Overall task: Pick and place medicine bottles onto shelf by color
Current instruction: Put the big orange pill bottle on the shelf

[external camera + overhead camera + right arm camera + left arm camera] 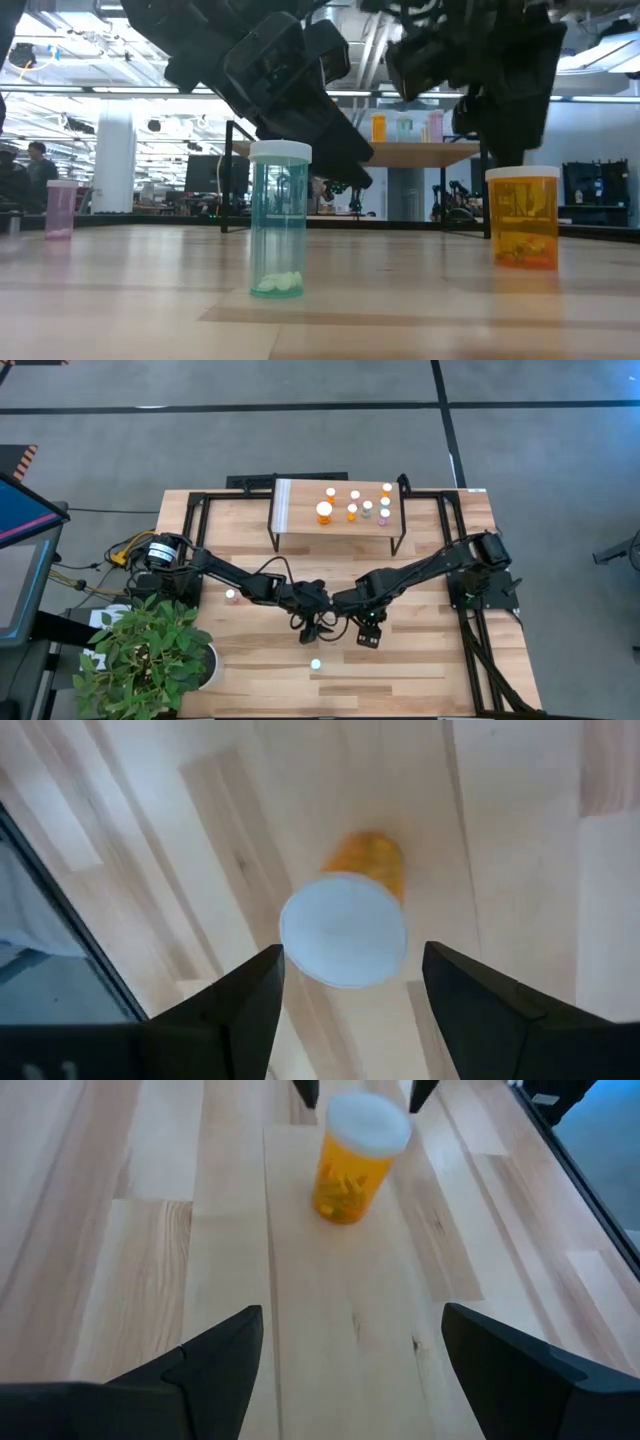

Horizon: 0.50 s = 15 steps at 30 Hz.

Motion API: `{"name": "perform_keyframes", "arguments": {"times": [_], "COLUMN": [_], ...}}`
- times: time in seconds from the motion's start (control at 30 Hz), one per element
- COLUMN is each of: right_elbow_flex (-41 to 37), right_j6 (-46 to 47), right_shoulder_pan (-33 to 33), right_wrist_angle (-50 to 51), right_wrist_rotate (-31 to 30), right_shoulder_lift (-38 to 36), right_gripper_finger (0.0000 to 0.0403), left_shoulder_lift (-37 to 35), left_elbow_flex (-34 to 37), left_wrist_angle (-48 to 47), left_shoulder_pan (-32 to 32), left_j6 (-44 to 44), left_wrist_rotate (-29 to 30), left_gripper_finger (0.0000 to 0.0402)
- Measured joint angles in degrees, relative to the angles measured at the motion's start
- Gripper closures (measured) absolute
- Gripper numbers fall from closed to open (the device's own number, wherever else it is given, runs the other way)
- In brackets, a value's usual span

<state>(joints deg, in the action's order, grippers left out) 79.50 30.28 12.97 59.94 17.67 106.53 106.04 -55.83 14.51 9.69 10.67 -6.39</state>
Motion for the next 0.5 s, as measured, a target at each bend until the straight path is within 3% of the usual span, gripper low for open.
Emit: {"name": "perform_keyframes", "arguments": {"times": [0.1,0.3,0.5], "right_elbow_flex": [-0.02,-0.02,-0.67], "right_j6": [-0.19,-0.34,1.63], "right_shoulder_pan": [0.71,4.75,12.54], "right_wrist_angle": [-0.04,-2.02,-3.51], "right_wrist_rotate": [-2.89,-16.06,-37.89], "right_shoulder_lift": [-2.37,-9.88,-18.11], "right_gripper_finger": [0.0143,0.0143,0.0143], "left_shoulder_lift": [0.00,0.00,-0.02], "left_elbow_flex": [-0.02,-0.04,-0.09], "left_wrist_angle": [1.86,7.22,16.89], "left_shoulder_pan": [0.15,1.26,2.59], "left_j6": [-0.92,-2.18,-3.47], "left_wrist_rotate": [-0.02,-0.20,1.58], "left_gripper_finger": [0.0108,0.0108,0.0108]}}
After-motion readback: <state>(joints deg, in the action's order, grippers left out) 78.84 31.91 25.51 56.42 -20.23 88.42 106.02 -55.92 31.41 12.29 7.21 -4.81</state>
